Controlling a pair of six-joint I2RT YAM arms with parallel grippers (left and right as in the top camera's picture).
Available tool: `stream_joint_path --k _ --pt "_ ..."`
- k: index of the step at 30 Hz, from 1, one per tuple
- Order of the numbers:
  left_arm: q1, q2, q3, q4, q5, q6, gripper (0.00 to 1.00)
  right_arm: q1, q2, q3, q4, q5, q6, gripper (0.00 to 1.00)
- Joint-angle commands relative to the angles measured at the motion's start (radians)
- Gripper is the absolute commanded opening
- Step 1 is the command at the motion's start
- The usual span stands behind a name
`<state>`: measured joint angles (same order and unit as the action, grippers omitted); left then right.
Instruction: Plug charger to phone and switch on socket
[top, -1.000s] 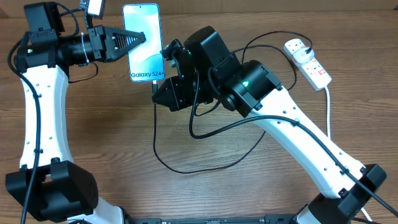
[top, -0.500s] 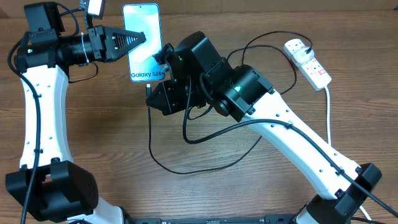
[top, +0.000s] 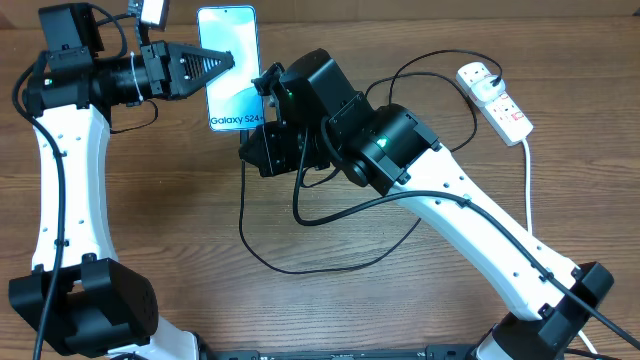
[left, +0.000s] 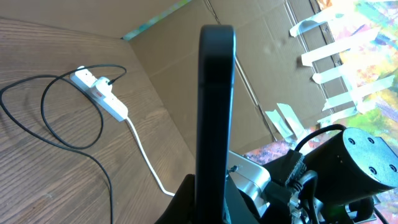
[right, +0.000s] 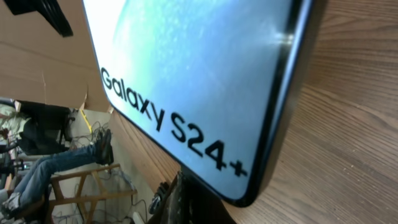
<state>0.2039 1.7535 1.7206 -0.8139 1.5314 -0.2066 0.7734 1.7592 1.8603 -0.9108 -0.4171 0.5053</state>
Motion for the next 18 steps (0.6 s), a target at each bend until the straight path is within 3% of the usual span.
stream_joint_path --k 1,18 --pt "0.005 -0.007 0.010 0.007 0.050 -0.003 0.04 0.012 0.005 0.003 0.014 0.016 0.019 0.04" --pt "0.005 -0.007 0.010 0.026 0.050 -0.003 0.04 0.029 0.005 0.003 -0.001 0.005 0.018 0.04"
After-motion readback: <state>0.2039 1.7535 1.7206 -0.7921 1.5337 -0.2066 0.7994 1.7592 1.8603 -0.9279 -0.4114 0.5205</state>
